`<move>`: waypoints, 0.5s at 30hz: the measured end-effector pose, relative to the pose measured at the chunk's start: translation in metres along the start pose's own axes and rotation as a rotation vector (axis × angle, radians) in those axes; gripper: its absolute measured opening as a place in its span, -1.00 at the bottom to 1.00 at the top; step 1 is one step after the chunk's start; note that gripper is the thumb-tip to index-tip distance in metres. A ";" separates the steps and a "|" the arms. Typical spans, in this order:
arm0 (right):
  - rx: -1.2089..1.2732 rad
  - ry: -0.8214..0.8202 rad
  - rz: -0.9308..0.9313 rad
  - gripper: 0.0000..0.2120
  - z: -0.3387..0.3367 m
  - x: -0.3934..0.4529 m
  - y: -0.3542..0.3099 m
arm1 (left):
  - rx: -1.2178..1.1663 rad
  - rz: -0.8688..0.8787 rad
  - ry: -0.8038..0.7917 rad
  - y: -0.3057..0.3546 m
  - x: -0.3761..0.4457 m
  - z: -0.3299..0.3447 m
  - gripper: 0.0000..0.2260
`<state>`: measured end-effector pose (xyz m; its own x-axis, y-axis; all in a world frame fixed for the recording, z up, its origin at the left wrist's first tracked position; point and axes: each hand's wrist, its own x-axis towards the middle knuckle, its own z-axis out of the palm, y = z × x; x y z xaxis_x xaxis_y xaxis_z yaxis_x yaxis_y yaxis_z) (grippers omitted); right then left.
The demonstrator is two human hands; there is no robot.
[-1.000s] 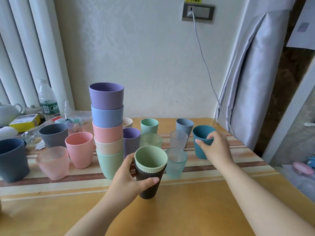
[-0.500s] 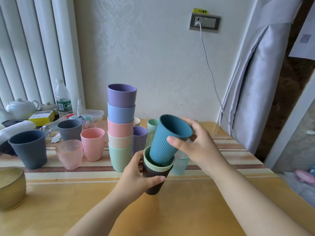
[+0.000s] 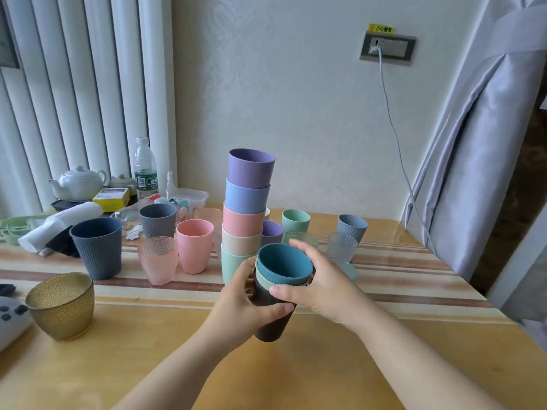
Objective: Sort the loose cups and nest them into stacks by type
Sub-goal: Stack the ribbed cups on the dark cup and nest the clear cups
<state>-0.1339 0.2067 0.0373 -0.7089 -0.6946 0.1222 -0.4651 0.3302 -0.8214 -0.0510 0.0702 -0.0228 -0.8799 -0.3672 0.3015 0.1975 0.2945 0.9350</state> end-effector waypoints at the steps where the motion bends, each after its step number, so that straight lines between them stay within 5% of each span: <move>1: -0.001 0.000 0.000 -0.10 0.002 0.001 0.000 | -0.001 0.001 0.003 -0.001 0.000 -0.002 -0.35; 9: -0.071 -0.070 0.016 0.01 0.015 0.009 0.003 | -0.003 -0.026 0.010 -0.013 -0.005 -0.015 -0.37; 15: 0.083 -0.024 -0.124 -0.25 0.055 0.028 -0.026 | 0.041 -0.078 0.155 -0.016 -0.026 -0.073 -0.32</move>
<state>-0.1122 0.1434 0.0312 -0.6354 -0.7421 0.2134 -0.5023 0.1874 -0.8441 0.0005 0.0108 -0.0325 -0.8140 -0.5211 0.2567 0.1107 0.2947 0.9492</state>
